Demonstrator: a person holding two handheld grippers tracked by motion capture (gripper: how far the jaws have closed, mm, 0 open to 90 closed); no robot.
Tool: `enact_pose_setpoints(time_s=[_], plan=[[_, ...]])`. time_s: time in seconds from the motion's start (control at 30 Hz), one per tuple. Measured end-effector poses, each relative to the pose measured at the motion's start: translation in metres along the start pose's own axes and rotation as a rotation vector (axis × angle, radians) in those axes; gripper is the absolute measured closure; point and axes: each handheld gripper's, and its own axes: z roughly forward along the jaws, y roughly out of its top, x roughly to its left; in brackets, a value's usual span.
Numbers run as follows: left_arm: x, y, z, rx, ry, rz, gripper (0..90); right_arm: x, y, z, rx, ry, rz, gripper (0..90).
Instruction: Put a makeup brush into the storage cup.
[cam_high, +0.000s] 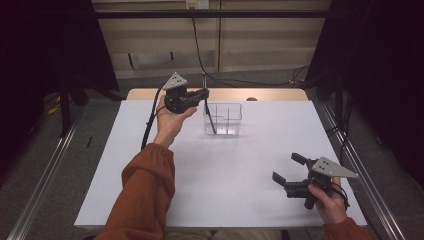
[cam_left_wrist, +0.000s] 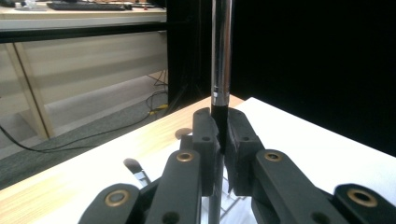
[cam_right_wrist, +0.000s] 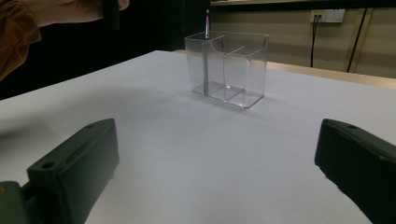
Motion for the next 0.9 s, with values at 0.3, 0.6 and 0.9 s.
enact_pose_setpoints(time_s=[0.3,0.6,0.9], plan=[[0.009,-0.005,0.005,0.023,0.016,0.0,84.1,0.0,-0.001,0.001,0.009,0.006,0.001,0.0],[0.004,-0.012,0.015,0.064,0.011,0.016,84.0,0.0,-0.001,0.001,0.012,0.011,-0.001,0.0],[0.005,-0.017,0.013,0.087,0.009,0.024,84.1,0.0,-0.001,0.0,0.009,0.014,-0.001,0.0]])
